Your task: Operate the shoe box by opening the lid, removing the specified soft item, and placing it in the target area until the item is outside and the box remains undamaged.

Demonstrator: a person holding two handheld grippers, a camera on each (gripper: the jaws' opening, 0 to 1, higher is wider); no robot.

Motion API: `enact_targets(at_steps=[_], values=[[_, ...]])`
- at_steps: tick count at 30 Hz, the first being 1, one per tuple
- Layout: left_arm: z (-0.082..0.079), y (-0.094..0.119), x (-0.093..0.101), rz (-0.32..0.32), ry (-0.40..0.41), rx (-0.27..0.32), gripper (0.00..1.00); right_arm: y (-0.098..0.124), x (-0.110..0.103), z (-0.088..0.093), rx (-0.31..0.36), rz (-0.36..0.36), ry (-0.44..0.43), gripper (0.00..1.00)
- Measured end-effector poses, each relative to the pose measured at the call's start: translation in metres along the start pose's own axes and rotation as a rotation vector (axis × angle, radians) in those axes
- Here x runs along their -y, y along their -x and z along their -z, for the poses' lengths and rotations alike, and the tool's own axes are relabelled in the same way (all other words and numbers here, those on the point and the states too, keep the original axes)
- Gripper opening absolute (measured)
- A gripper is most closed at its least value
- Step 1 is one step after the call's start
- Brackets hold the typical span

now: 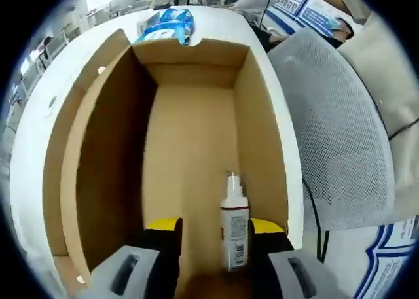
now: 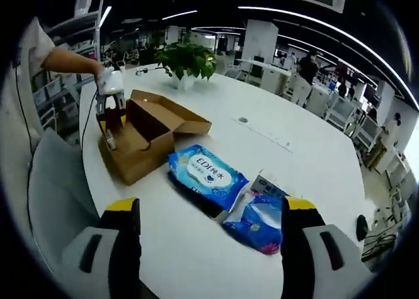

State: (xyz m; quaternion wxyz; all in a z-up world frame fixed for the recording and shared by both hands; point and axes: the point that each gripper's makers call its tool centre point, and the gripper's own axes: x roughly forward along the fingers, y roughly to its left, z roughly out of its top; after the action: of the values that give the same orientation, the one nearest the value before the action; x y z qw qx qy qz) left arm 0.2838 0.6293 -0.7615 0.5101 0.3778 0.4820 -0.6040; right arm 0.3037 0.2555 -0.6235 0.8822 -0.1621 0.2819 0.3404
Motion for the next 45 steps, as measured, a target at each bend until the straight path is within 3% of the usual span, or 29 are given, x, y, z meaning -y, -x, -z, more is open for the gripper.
enact_targets(at_steps=[4,8,19,25,36,45], values=[[0.003,-0.008,0.003,0.024,-0.036,-0.036,0.38,0.003,-0.006,-0.002,0.017,0.008,-0.016,0.84],[0.004,-0.010,0.006,0.032,-0.042,-0.034,0.34,0.004,-0.007,-0.003,0.037,0.023,-0.040,0.83],[0.010,-0.019,0.005,-0.044,-0.055,0.001,0.21,0.001,-0.023,0.000,0.056,0.023,-0.073,0.80],[0.007,-0.021,0.002,-0.082,-0.055,0.017,0.20,-0.002,-0.032,-0.002,0.072,0.011,-0.093,0.79],[-0.002,-0.020,-0.004,-0.134,0.044,0.066,0.18,-0.005,-0.049,-0.012,0.122,0.000,-0.130,0.75],[-0.018,-0.005,-0.009,-0.181,0.077,0.133,0.18,-0.009,-0.061,-0.021,0.169,-0.012,-0.163,0.72]])
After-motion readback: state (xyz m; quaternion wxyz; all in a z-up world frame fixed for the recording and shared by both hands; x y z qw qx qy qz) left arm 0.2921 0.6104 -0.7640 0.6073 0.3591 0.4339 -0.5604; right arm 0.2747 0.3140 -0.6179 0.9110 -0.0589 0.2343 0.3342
